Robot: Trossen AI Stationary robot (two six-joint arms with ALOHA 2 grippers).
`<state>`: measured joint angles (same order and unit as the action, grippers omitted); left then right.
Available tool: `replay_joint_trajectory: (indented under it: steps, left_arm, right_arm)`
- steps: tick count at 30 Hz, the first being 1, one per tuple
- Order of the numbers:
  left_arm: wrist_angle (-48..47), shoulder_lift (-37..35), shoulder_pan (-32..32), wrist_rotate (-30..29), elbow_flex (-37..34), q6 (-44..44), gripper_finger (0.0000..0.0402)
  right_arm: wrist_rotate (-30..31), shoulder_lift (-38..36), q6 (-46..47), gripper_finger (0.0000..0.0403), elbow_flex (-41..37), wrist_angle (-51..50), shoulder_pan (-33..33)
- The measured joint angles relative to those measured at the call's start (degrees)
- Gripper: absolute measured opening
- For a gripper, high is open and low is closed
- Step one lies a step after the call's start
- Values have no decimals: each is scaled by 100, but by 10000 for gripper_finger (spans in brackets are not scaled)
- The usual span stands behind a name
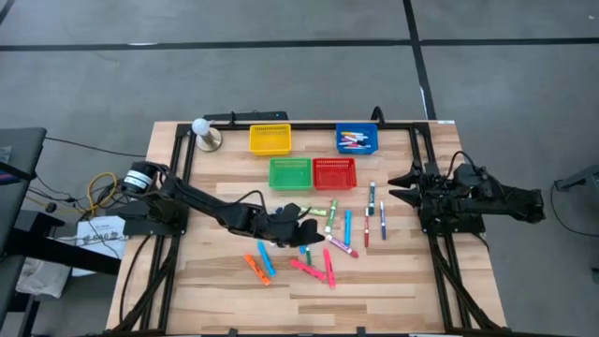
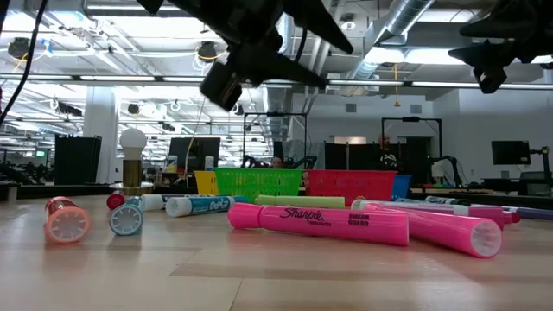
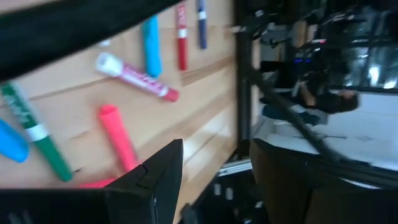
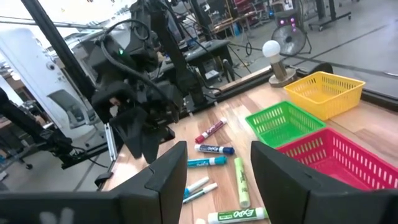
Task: Pick & Place Markers
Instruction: Put the blue highlighter into the blue bin
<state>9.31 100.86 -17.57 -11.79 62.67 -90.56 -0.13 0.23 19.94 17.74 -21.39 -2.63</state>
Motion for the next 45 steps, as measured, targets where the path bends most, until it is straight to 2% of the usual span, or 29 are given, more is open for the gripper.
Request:
replay_joint_trajectory:
  steps: [7,16,23,26,35,41,45]
  left_arm:
    - [723,-37,-143,-749,1,-787,186]
    - [15,-34,-790,-2411,141,-1483,186]
    - [-2614,-33,-650,-2322,1176,-1521,186]
    - [-3396,-35,-518,-2132,1495,-1536,186]
    - [-4367,81,-300,-1690,1506,-1675,186]
    - [-4437,354,-285,-1582,1532,-1818,186]
    - [-4414,748,-203,-1127,1613,-1828,186]
  right_arm:
    - [-4,0,0,164,0,-61,0]
    - [6,0,2,167,2,-87,0]
    - [8,0,4,165,4,-87,0]
    - [8,0,4,167,4,-87,0]
    - [12,0,-33,164,4,-90,-11]
    - [13,0,-37,169,9,-138,-11]
    - [14,2,-42,168,9,-157,-11]
